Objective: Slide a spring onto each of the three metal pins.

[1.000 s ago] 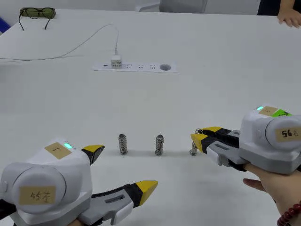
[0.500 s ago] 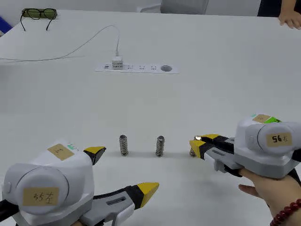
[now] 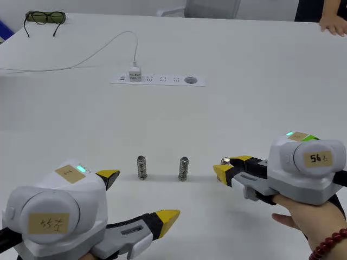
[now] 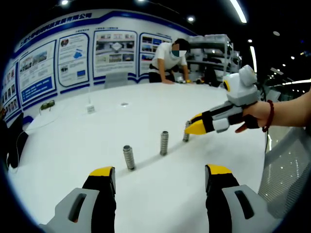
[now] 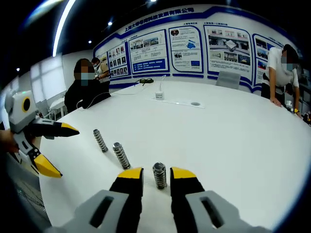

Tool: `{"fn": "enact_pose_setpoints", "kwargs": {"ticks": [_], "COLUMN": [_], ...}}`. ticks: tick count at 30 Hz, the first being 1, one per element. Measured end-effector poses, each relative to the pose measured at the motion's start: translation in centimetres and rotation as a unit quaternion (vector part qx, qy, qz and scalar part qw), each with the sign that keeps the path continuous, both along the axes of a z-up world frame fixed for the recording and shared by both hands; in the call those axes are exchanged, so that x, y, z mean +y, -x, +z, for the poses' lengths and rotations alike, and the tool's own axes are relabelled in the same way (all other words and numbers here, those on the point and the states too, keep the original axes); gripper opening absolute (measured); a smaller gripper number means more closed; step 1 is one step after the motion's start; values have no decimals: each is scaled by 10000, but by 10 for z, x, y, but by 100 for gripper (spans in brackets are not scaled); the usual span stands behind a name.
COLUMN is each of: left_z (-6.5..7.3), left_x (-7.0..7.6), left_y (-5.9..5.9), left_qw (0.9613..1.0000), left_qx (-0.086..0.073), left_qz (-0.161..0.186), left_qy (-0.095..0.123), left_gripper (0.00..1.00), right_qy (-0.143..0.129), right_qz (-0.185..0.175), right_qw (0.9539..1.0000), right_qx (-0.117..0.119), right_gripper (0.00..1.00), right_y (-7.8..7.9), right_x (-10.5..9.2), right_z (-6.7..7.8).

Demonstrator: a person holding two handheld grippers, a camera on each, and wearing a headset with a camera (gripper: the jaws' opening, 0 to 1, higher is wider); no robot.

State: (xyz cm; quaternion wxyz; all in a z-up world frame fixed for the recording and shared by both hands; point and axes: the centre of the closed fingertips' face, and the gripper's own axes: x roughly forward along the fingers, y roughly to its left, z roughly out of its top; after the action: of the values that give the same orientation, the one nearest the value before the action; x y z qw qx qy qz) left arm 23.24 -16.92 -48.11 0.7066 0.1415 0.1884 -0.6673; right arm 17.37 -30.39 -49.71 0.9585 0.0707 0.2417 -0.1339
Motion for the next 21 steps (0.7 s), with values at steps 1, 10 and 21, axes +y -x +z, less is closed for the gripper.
{"fn": "enact_pose_setpoints", "kwargs": {"ticks": [1, 10, 21], "left_z": [1, 4, 11], "left_x": [0, 3, 15], "left_y": [-1, -4, -5], "left_qw": [10000, 9999, 9997], "left_qx": [11, -48, -49], "left_qz": [20, 68, 92], "left_qy": [15, -60, -209], "left_gripper": [77, 78, 79], "right_qy": [13, -72, -219], "right_qz": [26, 136, 199], "right_qw": [10000, 9999, 9995], "right_qx": [40, 20, -111], "right_gripper": [23, 38, 54], "right_y": [1, 10, 24], "right_x": [1, 12, 29], "right_z": [2, 16, 32]}}
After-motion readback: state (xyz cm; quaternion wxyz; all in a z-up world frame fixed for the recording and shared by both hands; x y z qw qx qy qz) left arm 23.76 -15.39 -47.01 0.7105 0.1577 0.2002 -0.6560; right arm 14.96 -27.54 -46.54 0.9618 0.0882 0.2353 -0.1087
